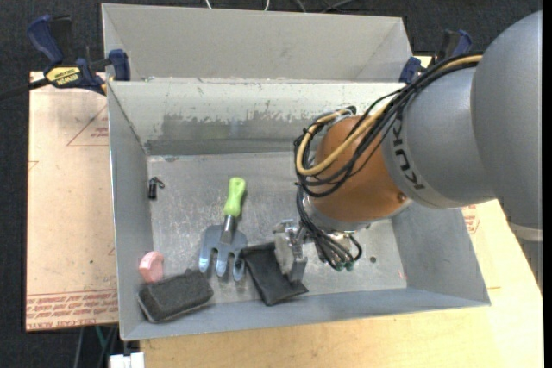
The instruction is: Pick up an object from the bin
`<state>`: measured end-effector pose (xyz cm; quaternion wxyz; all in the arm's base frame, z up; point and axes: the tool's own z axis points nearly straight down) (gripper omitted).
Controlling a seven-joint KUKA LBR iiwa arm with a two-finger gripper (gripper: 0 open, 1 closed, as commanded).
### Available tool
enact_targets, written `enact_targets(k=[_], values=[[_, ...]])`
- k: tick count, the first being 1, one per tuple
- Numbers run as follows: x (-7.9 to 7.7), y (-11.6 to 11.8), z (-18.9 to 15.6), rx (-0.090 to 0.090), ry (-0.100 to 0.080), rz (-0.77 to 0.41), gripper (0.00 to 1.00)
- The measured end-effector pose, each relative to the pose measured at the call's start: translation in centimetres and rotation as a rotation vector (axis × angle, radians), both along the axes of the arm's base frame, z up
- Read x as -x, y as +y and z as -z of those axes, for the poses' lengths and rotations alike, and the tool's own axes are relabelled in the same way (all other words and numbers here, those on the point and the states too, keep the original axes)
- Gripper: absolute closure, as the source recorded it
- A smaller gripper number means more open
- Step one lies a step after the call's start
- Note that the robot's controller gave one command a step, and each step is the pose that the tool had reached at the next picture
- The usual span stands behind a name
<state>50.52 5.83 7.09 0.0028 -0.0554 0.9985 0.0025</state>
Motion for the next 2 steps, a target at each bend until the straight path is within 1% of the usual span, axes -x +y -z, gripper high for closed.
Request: enact_targets(k=[1, 2], values=[[0.05, -0.03, 0.06, 0.000, 0.002, 0.000, 0.00], [0.07, -0.02, 0.04, 0.000, 0.002, 0.000, 1.00]])
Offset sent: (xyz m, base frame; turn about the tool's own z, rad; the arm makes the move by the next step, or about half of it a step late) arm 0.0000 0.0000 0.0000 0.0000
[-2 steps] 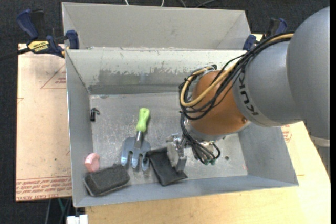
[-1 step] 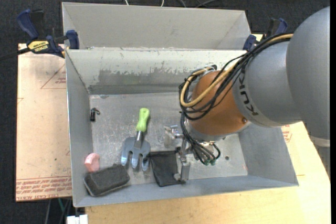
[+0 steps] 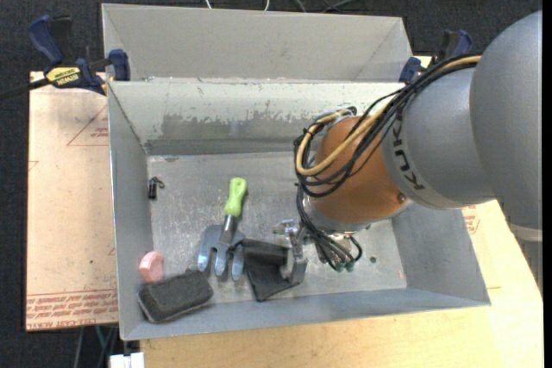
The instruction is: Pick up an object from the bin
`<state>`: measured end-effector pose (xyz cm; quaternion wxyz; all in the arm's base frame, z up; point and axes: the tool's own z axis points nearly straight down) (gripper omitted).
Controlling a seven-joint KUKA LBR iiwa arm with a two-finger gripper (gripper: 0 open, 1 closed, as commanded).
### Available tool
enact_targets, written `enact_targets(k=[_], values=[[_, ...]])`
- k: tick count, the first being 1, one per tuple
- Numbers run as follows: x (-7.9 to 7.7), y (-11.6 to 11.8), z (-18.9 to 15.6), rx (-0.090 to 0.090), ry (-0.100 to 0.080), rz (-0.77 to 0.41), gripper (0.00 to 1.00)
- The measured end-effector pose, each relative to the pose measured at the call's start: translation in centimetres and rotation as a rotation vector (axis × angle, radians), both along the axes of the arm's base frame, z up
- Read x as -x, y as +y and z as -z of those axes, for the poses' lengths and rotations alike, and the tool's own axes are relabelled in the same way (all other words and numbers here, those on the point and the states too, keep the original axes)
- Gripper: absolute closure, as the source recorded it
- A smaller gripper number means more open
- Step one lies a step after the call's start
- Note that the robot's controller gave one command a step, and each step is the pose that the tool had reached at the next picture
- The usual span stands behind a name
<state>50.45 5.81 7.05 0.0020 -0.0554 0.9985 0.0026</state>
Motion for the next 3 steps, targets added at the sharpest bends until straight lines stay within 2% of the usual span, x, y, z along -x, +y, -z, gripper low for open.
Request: enact_targets(k=[1, 2, 3], values=[[0.0, 0.0, 0.0, 0.000, 0.000, 0.000, 1.00], [-2.6, 0.2, -6.4, 0.000, 0.004, -0.010, 1.00], [-1.9, 0.2, -13.9, 0.001, 0.010, -0.007, 1.00]])
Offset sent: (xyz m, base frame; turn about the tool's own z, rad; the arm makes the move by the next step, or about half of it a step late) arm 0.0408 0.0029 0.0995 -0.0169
